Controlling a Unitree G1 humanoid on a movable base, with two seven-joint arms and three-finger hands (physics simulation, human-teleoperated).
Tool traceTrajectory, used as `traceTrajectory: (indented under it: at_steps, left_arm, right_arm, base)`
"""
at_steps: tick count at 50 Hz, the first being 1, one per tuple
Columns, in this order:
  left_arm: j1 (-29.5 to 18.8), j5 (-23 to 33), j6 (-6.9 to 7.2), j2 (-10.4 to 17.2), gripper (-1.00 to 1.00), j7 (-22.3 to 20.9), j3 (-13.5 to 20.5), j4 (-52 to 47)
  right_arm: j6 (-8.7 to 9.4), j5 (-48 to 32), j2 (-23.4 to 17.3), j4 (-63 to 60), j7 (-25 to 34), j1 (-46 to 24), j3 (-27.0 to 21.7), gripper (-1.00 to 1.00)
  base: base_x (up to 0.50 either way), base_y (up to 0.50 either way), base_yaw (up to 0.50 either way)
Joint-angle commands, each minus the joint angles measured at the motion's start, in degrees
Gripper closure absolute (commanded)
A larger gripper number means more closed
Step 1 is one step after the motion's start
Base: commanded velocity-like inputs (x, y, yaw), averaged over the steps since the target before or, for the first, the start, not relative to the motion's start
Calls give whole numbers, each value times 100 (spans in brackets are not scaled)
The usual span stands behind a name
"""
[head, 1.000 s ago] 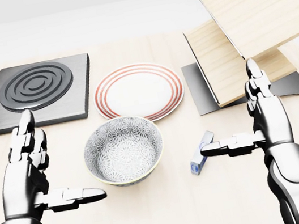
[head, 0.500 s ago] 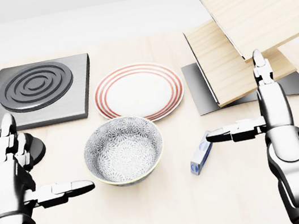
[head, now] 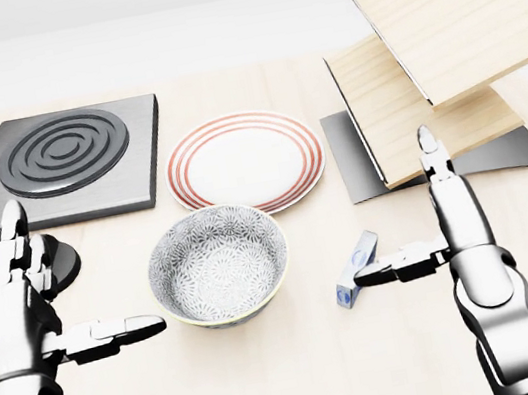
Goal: Pick up the cream cheese and put it in the bowl.
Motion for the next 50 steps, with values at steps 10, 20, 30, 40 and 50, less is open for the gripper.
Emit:
traceTrajectory:
  at_steps: [10,20,30,40,50]
  left_arm:
    - [64,-51,0,-14,-100,-303,-114,-90]
    - [72,-63,0,-7,-100,-311,-101,-107]
    - [73,-56,0,-14,-100,-308,-110,-100]
    - [76,-31,0,-24,-100,-299,-126,-110]
    - [70,-34,0,-20,-100,-299,-125,-105]
  right_arm:
    - [0,-127,342,170,117,357,254,-100]
    - [-76,-336,456,654,-25,299,390,-100]
    - [-434,-361,459,1410,-169,24,409,-100]
    - [-333,-416,537,1447,-193,-115,491,-100]
    - [-370,-520,600,1580,-236,-198,551,-100]
  base:
    - [0,0,0]
    - [0,0,0]
    - [0,0,0]
    - [0,0,0]
    - [0,0,0]
